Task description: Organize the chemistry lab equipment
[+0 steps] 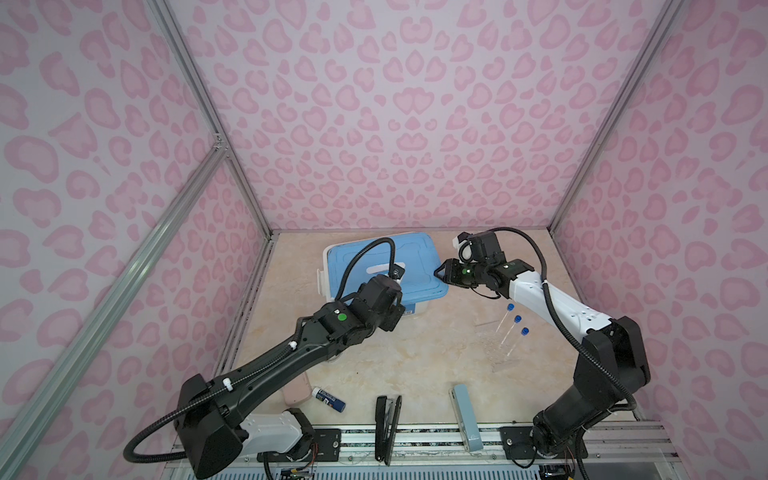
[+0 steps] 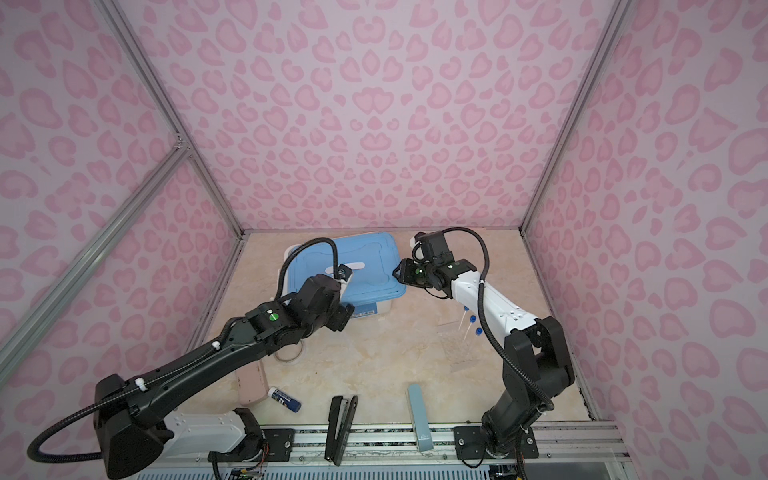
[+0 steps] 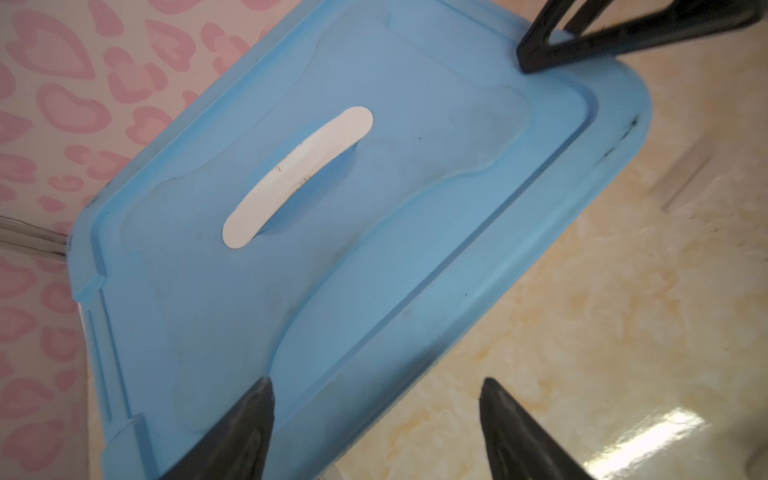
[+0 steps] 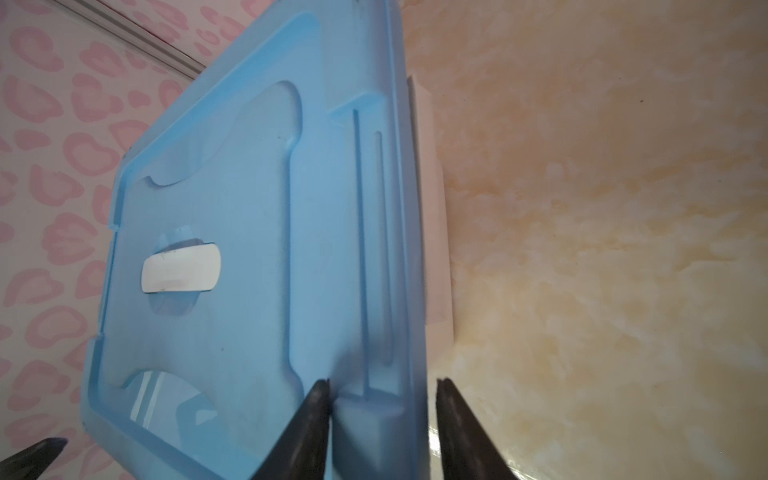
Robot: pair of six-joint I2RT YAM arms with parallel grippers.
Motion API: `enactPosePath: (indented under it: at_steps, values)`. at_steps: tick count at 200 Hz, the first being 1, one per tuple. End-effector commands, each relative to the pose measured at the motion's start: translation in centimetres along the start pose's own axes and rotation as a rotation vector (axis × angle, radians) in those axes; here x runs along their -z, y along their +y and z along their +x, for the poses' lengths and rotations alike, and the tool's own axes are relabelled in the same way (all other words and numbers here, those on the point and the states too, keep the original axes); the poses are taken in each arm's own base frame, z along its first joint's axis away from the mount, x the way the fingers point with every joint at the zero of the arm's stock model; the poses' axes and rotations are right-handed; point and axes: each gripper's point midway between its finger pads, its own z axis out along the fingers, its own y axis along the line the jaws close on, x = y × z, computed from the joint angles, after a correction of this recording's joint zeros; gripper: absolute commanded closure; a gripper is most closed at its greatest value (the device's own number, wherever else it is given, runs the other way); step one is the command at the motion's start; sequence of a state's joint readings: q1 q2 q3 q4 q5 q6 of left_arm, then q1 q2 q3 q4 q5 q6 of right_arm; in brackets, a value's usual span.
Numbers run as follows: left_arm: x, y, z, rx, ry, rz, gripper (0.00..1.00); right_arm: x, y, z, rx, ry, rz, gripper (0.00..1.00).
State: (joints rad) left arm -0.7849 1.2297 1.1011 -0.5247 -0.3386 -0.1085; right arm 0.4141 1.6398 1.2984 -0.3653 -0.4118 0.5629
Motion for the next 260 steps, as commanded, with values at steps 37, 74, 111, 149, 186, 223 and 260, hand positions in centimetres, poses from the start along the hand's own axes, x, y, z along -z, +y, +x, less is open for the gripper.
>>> enactPosePath:
  at_steps: [37, 74, 111, 149, 186, 223, 260]
  values:
    - [1.7, 8.5, -2.3, 0.643, -0.152, 0.047, 0.12, -0.2, 0.1, -0.5, 0.022, -0.014, 0.009, 0.59]
    - [-0.4, 14.8, 0.1, 0.779, -0.164, -0.087, 0.12, -0.2, 0.2, -0.7, 0.049, -0.023, 0.032, 0.62]
    - [-3.3, 17.1, 0.8, 0.823, -0.156, -0.091, 0.14, -0.4, 0.4, -0.9, 0.073, -0.027, 0.018, 0.64]
    - [-5.7, 17.7, 0.7, 0.840, -0.123, -0.059, 0.13, -0.8, 1.1, -1.1, 0.112, -0.032, -0.020, 0.66]
    - [-7.2, 17.4, 1.1, 0.836, -0.088, -0.023, 0.17, -0.5, 2.1, -1.5, 0.138, -0.052, -0.068, 0.68]
    - [-7.3, 17.0, 0.8, 0.835, -0.093, 0.005, 0.23, 0.1, 3.8, -1.6, 0.205, -0.077, -0.091, 0.69]
    - [-7.6, 17.2, 1.2, 0.842, -0.070, -0.010, 0.23, -1.0, 3.2, -2.3, 0.145, -0.041, -0.041, 0.70]
